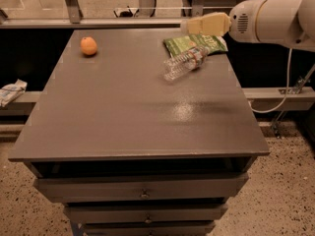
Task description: Place water bottle upright
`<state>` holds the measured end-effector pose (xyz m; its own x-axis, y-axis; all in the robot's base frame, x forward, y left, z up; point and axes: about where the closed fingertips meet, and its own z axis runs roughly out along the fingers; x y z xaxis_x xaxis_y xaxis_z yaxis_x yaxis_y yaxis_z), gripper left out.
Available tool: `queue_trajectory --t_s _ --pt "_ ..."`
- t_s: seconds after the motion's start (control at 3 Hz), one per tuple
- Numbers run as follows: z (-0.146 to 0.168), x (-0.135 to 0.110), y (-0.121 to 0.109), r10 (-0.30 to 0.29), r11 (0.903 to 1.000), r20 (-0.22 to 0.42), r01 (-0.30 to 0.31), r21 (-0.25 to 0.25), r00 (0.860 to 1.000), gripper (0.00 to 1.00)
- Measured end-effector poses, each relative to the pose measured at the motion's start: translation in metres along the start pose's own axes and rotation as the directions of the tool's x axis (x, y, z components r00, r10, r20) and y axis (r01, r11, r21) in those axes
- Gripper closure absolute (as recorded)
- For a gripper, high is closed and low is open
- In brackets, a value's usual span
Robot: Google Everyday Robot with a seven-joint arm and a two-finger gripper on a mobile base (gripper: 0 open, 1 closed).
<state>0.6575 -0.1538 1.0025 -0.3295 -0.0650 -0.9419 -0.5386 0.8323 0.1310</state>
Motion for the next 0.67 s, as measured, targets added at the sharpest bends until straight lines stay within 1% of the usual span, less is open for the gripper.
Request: queue_trajectory --t_s 0.33,0.67 --pt "0.0010 0.0004 0.0010 0.032 0.9989 0.000 -0.032 -0.035 0.999 0.00" --pt "0.0096 -0.0093 0.0037 0.047 0.9907 0.041 -0.041 -0.129 0.998 0.00"
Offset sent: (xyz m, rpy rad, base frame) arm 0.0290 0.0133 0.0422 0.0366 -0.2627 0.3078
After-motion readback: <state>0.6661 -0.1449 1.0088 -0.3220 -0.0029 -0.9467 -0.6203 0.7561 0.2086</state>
